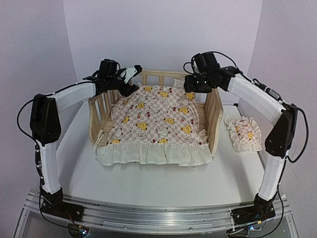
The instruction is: Set up the pet bed
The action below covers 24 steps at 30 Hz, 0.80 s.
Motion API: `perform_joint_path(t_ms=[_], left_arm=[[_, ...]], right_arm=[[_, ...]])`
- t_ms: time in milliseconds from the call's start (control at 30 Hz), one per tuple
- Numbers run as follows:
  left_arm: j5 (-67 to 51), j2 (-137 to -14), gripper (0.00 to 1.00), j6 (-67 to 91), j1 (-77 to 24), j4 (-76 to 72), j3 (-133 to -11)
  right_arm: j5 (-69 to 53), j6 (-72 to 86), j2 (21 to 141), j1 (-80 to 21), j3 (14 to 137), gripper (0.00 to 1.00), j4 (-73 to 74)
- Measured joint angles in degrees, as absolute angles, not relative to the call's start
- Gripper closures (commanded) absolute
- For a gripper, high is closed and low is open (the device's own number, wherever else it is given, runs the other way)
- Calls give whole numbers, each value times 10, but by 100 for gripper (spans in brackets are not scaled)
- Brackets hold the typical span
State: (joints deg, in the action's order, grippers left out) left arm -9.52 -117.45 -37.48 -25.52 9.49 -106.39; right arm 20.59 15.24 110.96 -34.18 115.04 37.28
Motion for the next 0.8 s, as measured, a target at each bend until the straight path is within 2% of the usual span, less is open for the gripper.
perform_joint_path(t_ms=[167,300,467,633,800], left_arm=[[-148,-1093,22,-371,-258,183,-1084],[-151,-1023,22,-359,-252,228,-1111],[-162,-943,25,-336,-158,240,-1107],[-155,-851,30,-330,-14,196,-914],[-192,-820,32,-342,-8,159,-691]], right_arm=[[189,148,1069,-364,1158,37,368],[176,144,1069,-421,1166,36,362],[147,155,1080,-501,1156,36,359],[130,196,1082,-519,1105,39,357],[128,226,1094,-518,1049,38,359]])
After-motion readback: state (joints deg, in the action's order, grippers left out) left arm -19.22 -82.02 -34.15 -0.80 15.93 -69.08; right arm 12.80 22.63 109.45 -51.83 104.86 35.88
